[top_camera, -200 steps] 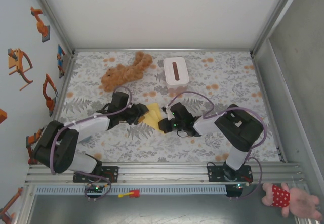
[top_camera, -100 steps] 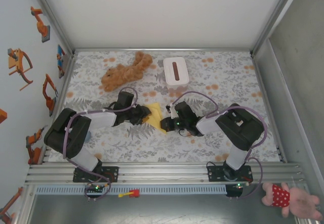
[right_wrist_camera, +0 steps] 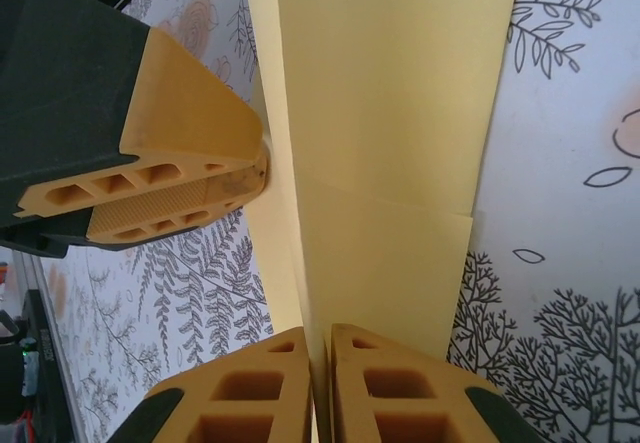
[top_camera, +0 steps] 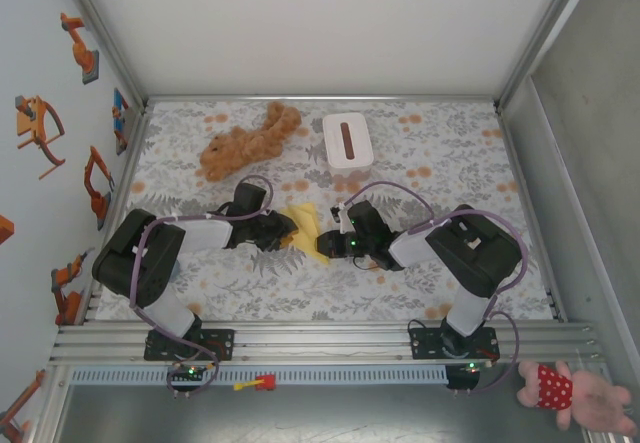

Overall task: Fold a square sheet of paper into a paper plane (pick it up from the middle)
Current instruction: Fourth fold the wing at the center of the table.

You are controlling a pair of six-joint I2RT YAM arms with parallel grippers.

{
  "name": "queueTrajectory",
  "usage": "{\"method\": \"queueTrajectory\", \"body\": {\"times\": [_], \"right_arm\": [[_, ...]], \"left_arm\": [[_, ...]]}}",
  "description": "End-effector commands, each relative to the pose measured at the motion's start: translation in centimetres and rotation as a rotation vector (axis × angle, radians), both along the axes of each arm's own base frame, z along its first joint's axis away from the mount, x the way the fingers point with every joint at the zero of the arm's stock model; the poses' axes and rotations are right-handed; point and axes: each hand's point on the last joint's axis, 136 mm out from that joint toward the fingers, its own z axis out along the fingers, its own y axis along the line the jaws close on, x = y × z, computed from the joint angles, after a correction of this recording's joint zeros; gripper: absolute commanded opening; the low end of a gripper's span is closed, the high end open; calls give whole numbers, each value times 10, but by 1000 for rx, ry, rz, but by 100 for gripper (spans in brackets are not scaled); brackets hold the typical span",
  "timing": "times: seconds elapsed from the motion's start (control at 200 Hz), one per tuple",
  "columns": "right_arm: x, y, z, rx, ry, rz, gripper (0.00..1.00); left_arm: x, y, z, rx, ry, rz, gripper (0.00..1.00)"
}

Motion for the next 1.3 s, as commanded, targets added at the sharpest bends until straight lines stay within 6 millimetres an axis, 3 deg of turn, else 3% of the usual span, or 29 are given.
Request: {"method": "queueTrajectory", "body": {"times": [0.0, 0.636, 0.916, 1.147, 1.292], "right_arm": [[1, -2, 0, 19, 15, -16, 14], [0, -7, -17, 42, 143, -55, 7], [-2, -11, -27, 33, 189, -76, 7], [-4, -12, -31, 30, 208, -79, 7], [-4, -13, -32, 28, 211, -82, 7]], "left_arm": [[-14, 6, -14, 53, 64, -19, 27], [-12, 1, -4, 30, 45, -37, 28], [-2, -7, 17, 2, -16, -71, 29], [13, -27, 46, -90, -116, -126, 30], [17, -37, 49, -109, -134, -159, 28]]}}
